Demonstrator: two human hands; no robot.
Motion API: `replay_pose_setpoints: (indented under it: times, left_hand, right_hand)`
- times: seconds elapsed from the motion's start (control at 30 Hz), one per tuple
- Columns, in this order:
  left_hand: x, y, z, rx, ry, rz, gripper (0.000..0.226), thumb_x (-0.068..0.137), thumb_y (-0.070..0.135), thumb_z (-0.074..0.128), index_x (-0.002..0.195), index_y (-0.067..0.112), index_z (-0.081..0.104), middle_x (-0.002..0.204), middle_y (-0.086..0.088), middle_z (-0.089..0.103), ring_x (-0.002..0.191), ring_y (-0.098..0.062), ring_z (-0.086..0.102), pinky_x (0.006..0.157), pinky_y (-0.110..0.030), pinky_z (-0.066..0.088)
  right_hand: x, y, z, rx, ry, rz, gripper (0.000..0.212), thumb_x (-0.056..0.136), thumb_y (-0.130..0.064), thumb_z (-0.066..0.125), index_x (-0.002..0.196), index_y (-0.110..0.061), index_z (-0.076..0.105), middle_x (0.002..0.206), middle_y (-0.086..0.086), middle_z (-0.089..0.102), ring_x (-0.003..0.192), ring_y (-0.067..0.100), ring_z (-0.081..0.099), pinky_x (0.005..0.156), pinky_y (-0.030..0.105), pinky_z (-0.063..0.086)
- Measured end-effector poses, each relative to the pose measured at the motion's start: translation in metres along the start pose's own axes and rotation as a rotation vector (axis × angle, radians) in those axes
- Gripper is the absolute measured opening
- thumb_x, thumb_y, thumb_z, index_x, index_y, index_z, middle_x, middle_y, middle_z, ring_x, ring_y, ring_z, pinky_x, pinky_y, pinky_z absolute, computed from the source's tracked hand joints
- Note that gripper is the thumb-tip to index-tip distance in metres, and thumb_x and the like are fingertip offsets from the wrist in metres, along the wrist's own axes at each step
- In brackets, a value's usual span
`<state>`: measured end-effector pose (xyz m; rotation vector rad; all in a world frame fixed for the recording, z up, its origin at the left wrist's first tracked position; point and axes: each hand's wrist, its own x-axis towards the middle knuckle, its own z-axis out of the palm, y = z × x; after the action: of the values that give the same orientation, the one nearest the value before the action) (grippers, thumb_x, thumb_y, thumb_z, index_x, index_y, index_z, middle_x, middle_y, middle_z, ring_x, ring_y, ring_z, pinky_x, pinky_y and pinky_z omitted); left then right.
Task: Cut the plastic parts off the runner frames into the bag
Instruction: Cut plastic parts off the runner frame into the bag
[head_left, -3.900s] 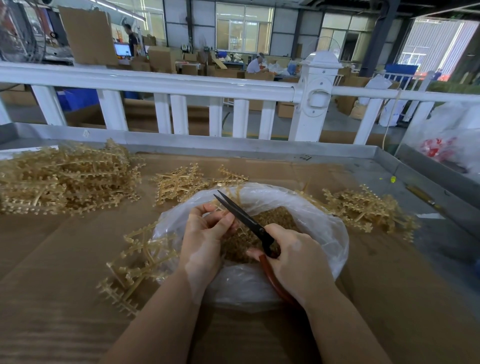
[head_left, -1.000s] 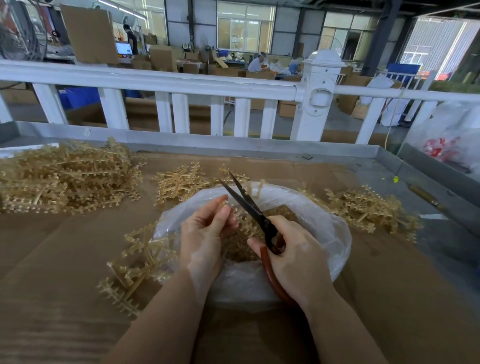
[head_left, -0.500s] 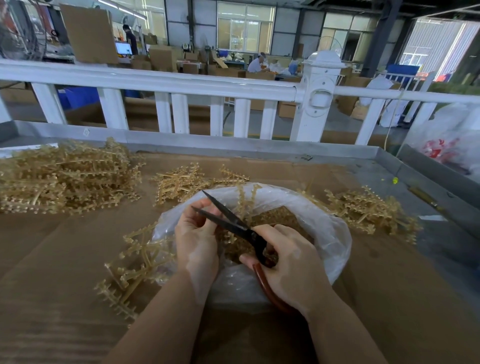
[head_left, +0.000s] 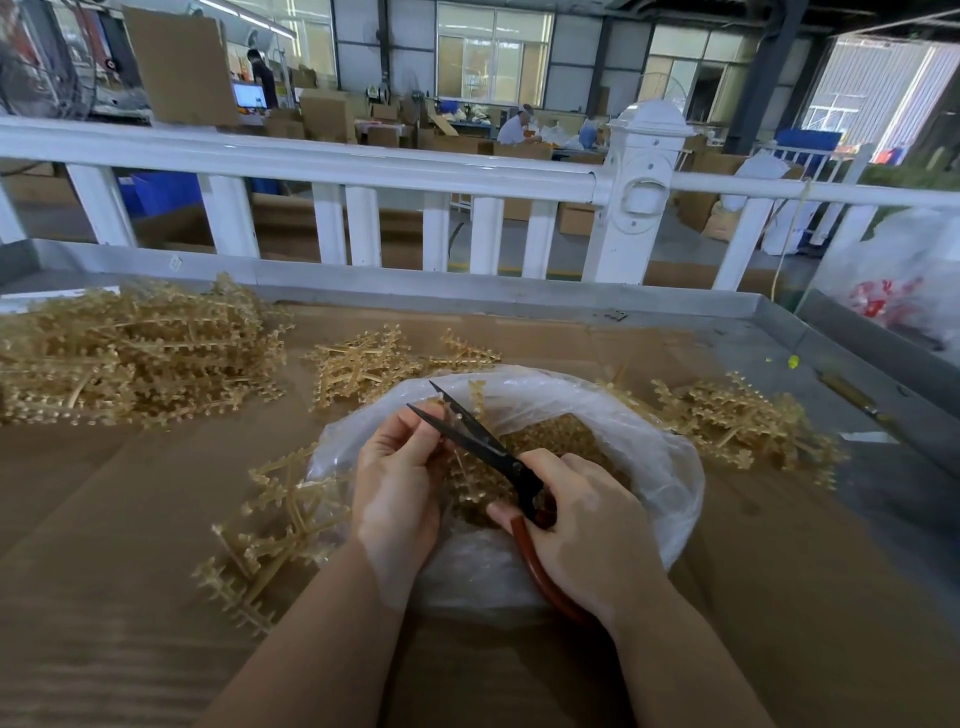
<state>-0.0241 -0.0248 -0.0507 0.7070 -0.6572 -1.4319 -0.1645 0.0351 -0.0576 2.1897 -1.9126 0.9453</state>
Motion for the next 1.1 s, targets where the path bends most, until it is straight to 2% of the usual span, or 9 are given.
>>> replay_pose_setpoints:
  times: [0.23,0.4,0.57,0.73,0.87,1.1]
  left_hand:
    - [-0.0021,0.0017,-0.0006,-0.025,-0.071,-0.022,0.016,0.091,-0.003,0.047,0.082,0.003,0.058,0.075,-0.008,0.064,0.064,-0.014,0.059,0.062,-0.019,0.053]
    - [-0.0014,0.0008,0.0011,-0.036,-0.013,-0.006,0.021,0.092,-0.005,0.046,0.080,0.005,0.058,0.069,-0.005,0.065,0.059,-0.010,0.064,0.059,-0.018,0.055]
    - [0.0003,-0.0002,0.0004,-0.044,0.010,-0.014,0.015,0.093,0.002,0.051,0.082,0.008,0.059,0.071,-0.006,0.065,0.065,-0.013,0.064,0.067,-0.026,0.055]
    - [0.0001,0.0004,0.0002,-0.057,0.005,-0.018,0.019,0.093,0.004,0.051,0.077,0.010,0.059,0.062,-0.001,0.066,0.056,-0.008,0.064,0.052,-0.020,0.054]
    - [0.0009,0.0004,-0.0002,-0.053,-0.024,-0.025,0.020,0.094,0.000,0.047,0.080,0.008,0.059,0.064,-0.002,0.067,0.056,-0.009,0.064,0.053,-0.020,0.054]
    - [0.0016,0.0002,0.0013,-0.073,0.001,-0.002,0.021,0.094,0.000,0.048,0.078,0.009,0.058,0.063,0.000,0.065,0.056,-0.007,0.062,0.055,-0.017,0.053]
  right_hand:
    - [-0.0001,-0.0018,0.0010,-0.005,0.019,0.007,0.037,0.081,-0.056,0.056,0.105,-0.028,0.060,0.087,-0.009,0.061,0.084,0.013,0.057,0.071,0.023,0.044]
    - [-0.0004,-0.0018,0.0006,-0.014,-0.012,0.000,0.041,0.082,-0.059,0.052,0.108,-0.029,0.058,0.088,-0.009,0.060,0.086,0.012,0.055,0.072,0.023,0.045]
    - [-0.0002,-0.0024,0.0011,-0.026,-0.025,0.000,0.045,0.082,-0.060,0.050,0.113,-0.029,0.057,0.094,-0.008,0.061,0.091,0.014,0.055,0.075,0.026,0.047]
    - [0.0000,-0.0041,0.0032,-0.052,-0.001,0.009,0.041,0.082,-0.057,0.057,0.111,-0.027,0.059,0.092,-0.007,0.063,0.088,0.015,0.057,0.073,0.025,0.047]
    - [-0.0006,-0.0044,0.0027,-0.061,0.025,0.008,0.037,0.082,-0.054,0.059,0.106,-0.027,0.059,0.087,-0.006,0.061,0.085,0.016,0.057,0.070,0.028,0.049]
    - [-0.0002,-0.0042,0.0019,-0.042,0.018,-0.002,0.041,0.082,-0.058,0.052,0.109,-0.028,0.058,0.091,-0.008,0.061,0.089,0.014,0.056,0.074,0.024,0.046]
